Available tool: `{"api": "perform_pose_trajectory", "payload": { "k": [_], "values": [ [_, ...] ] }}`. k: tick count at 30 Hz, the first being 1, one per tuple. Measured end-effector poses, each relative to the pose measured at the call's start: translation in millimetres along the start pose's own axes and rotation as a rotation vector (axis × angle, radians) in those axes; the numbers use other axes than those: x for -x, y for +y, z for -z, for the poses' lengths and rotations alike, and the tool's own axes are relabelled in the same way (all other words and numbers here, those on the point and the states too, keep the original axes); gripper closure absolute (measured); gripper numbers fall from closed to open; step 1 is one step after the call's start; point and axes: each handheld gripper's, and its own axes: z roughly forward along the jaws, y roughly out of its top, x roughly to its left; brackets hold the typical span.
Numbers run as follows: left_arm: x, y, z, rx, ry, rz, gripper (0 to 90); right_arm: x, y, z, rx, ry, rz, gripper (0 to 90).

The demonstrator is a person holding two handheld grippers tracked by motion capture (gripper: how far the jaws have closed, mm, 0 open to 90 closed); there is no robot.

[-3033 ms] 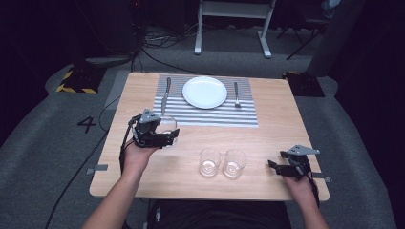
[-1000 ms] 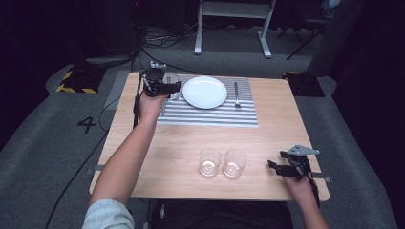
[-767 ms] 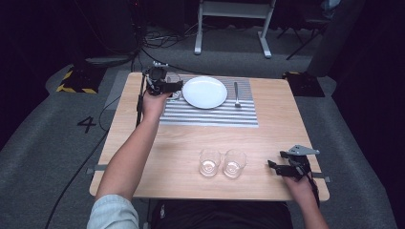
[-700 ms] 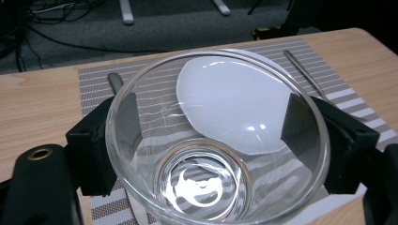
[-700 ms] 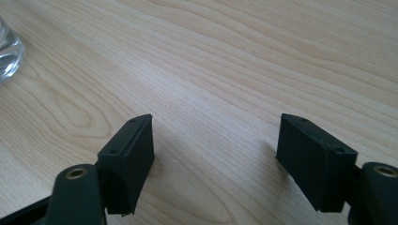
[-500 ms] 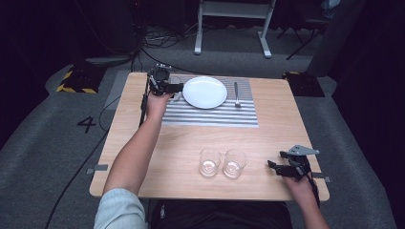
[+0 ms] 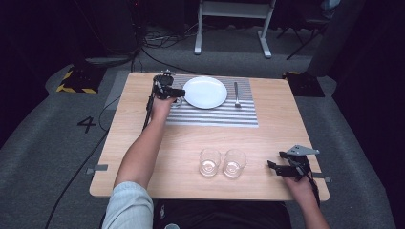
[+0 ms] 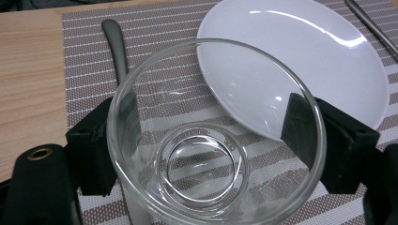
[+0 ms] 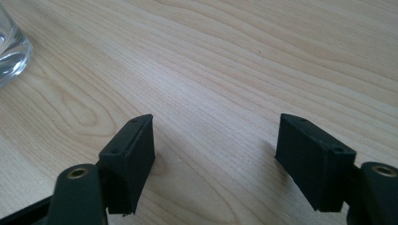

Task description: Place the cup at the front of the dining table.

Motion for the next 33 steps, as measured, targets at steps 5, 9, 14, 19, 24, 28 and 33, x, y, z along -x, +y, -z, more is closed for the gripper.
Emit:
{"api": "perform_pose_trajectory", "payload": {
  "k": [5,9,14,19,24,28,33],
  "values": [
    [3.2,-2.6,-7.8,-0.02,0.011,-0.019,17.7,0.1,0.0,0.0,0.0,0.001,0.001,28.6],
    [4.9,-5.3,-12.4,-0.04,0.021,-0.046,17.7,0.1,0.0,0.0,0.0,0.001,0.0,28.6],
    [8.2,-9.3,-13.8,-0.046,0.042,-0.087,17.6,-0.3,0.0,0.2,-0.002,0.0,0.002,28.6],
    [7.8,-10.8,-13.4,-0.043,0.035,-0.087,17.6,-0.4,-0.1,0.0,0.001,-0.001,0.007,28.5],
    [2.6,-13.2,-12.2,-0.044,-0.006,-0.069,17.6,-0.2,-0.1,0.1,0.001,-0.003,0.012,28.5],
    [2.5,-14.8,-12.1,-0.034,-0.006,-0.078,17.5,0.9,-0.4,0.4,-0.003,-0.009,0.028,28.5],
    [2.2,-15.1,-13.2,-0.024,-0.014,-0.063,17.3,0.4,-0.3,0.6,-0.003,-0.011,0.027,28.5]
  ]
}}
